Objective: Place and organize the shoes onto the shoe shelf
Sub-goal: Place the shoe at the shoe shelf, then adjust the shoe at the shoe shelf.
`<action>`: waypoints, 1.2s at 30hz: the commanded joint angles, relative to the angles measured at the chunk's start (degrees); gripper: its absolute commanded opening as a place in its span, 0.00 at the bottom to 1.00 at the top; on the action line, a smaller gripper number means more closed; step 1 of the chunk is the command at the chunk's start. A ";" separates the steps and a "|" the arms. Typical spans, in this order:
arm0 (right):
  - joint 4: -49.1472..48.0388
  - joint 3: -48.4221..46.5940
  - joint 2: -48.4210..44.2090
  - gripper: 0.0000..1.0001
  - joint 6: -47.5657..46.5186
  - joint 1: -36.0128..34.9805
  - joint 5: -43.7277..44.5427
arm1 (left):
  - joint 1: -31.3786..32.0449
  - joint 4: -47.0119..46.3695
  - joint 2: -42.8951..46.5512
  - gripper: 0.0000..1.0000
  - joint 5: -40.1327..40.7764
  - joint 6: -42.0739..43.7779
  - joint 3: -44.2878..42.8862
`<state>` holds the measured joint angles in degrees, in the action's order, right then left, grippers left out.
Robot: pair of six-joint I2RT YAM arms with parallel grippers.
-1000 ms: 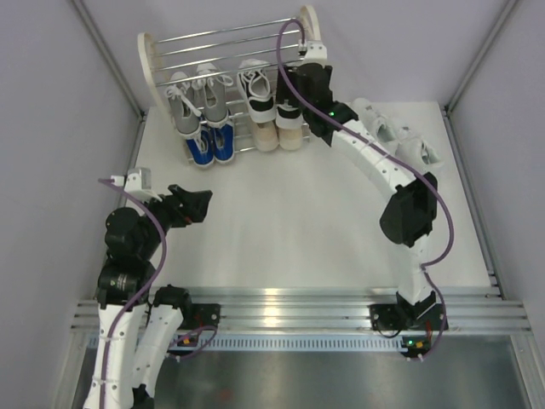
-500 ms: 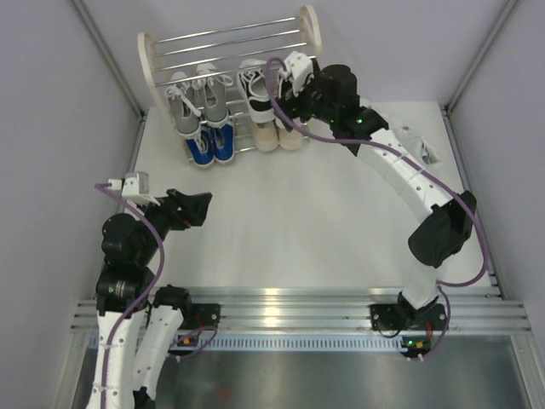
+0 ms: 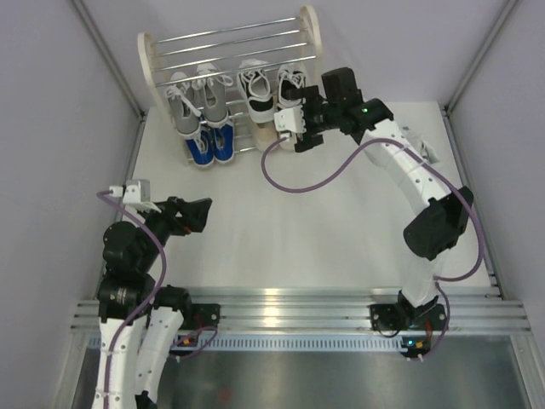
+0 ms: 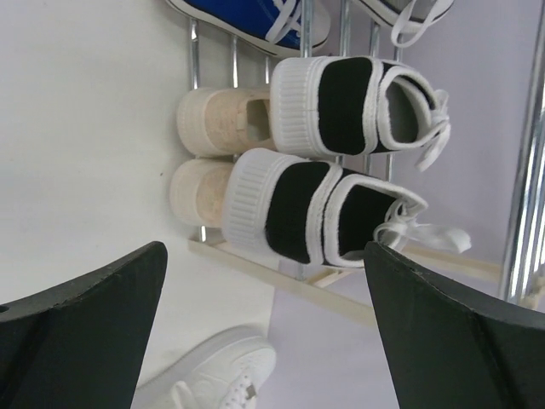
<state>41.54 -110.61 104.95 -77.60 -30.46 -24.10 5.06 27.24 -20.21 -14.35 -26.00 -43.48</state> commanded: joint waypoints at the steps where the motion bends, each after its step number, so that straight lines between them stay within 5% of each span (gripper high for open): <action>1: 2.93 -6.11 2.71 0.99 -5.45 0.14 -2.09 | -0.14 -1.05 1.31 0.97 -1.03 1.39 1.12; 12: -9.98 -2.42 6.50 1.00 2.27 -3.73 11.52 | -0.14 -1.14 2.98 0.98 -1.47 2.09 2.44; 18: -8.76 -3.91 8.96 0.98 2.28 -3.82 12.32 | -0.14 -1.23 3.24 0.98 -1.56 2.01 2.62; 21: -7.71 -5.40 10.45 0.87 2.28 -3.82 12.23 | -0.14 -1.14 3.33 0.98 -1.56 2.00 2.70; 25: -8.40 -6.46 11.07 0.51 2.02 -3.82 12.41 | -0.14 -1.05 3.59 0.98 -1.56 1.92 2.97; 28: -9.63 -6.46 10.81 0.34 1.49 -3.73 12.84 | -0.14 -1.14 3.60 0.98 -1.47 1.92 3.14; 36: -11.66 -7.51 9.58 0.08 0.09 -3.03 12.58 | -0.14 -1.14 4.03 0.98 -1.56 2.00 3.41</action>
<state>36.07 -114.08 116.14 -75.40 -33.58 -11.60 5.06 27.40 -17.23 -15.44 -25.04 -40.58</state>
